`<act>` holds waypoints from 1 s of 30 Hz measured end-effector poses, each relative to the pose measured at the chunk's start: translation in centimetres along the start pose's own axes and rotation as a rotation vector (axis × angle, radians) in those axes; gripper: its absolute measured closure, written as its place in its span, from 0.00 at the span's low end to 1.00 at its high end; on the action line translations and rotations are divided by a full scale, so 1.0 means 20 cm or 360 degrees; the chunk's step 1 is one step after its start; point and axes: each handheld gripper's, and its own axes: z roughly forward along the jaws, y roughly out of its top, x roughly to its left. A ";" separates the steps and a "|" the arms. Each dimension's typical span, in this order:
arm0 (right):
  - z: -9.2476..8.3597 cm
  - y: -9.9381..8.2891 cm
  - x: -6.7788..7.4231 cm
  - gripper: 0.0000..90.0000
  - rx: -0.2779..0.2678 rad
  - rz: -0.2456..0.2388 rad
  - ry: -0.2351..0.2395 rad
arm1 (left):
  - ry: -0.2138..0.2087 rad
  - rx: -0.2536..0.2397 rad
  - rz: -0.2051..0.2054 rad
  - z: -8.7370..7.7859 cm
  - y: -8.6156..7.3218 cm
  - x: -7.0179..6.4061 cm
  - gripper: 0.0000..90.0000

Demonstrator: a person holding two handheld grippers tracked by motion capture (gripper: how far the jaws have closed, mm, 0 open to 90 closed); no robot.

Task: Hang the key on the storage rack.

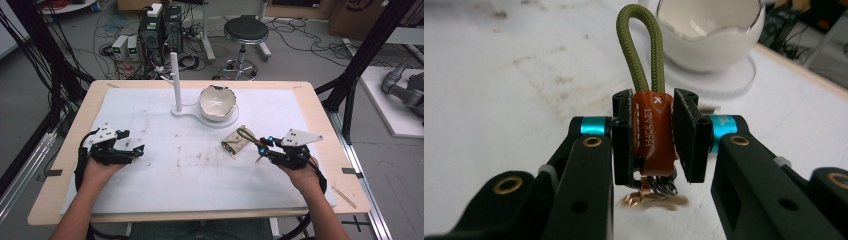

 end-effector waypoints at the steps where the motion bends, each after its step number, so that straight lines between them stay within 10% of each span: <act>1: 0.00 0.02 0.00 0.81 -0.0020 -0.0003 -0.0007 | -0.0001 0.0002 0.0001 0.00 0.00 0.00 0.18; 30: 0.27 0.63 -0.02 0.80 -0.0122 -0.0214 -0.0028 | 0.0003 -0.0005 0.0029 -0.04 0.00 -0.01 0.18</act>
